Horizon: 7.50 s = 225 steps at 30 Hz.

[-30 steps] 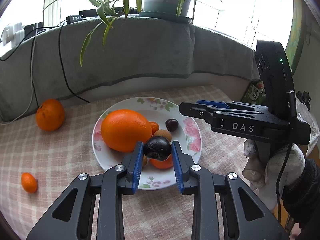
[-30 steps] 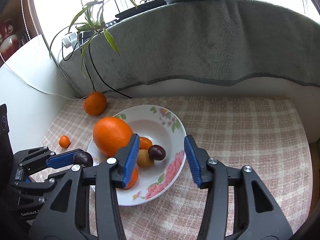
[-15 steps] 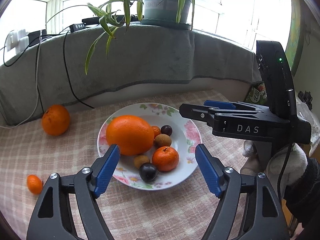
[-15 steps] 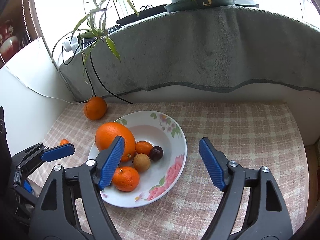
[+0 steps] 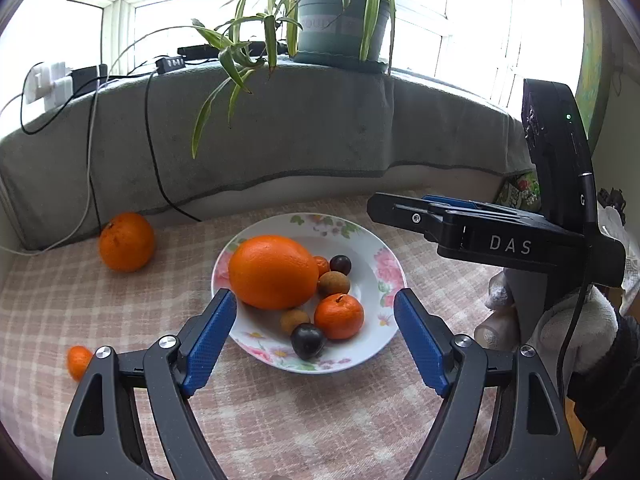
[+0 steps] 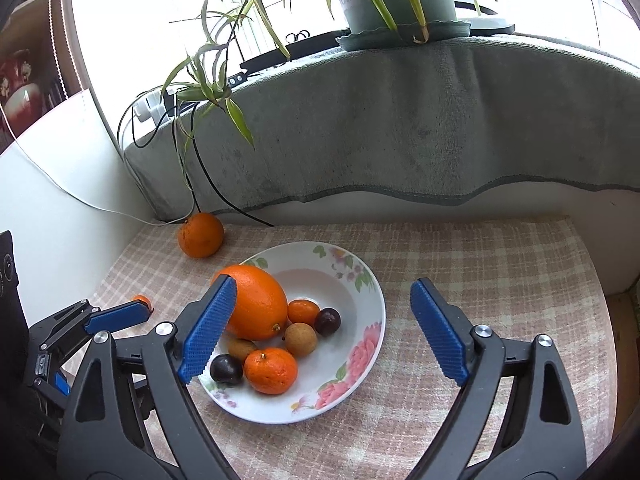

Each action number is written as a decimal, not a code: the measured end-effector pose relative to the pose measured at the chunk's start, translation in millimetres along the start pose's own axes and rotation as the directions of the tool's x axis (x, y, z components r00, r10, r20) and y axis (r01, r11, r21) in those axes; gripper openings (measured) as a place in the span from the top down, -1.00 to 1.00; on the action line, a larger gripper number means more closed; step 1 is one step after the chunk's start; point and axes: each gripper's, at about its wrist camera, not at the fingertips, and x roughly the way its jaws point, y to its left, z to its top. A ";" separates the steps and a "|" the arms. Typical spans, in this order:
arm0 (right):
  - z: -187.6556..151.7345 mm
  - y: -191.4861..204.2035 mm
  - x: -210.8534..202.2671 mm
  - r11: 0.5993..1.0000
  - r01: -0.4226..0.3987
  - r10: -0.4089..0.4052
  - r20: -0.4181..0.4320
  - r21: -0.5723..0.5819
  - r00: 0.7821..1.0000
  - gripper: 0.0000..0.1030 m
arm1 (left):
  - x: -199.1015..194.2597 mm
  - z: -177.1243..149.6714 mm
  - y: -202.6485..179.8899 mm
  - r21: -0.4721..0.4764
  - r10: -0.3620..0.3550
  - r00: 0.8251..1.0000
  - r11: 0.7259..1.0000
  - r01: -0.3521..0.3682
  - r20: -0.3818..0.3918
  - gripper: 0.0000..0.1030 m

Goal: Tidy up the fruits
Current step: 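Withdraw both grippers from the bowl toward the large orange on the cloth, then close both grippers around the large orange from opposite sides, then lift the large orange with both grippers and lower it into the floral bowl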

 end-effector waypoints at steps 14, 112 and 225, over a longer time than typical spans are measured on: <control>12.5 28.2 -4.8 1.000 -0.015 0.016 0.031 -0.010 0.999 -0.77 | -21.0 -1.6 20.6 -0.020 0.003 0.999 1.000 -0.003 0.035 -0.58; 39.3 159.1 210.8 0.939 -0.132 0.223 -0.270 0.316 0.937 -0.21 | 54.4 24.9 215.8 -0.186 -0.083 0.991 0.981 0.062 -0.107 -0.09; 14.9 -38.4 28.0 0.892 -0.083 0.119 -0.055 0.444 0.991 -0.19 | 39.3 27.7 -14.9 0.205 -0.133 0.986 0.967 0.151 -0.103 0.06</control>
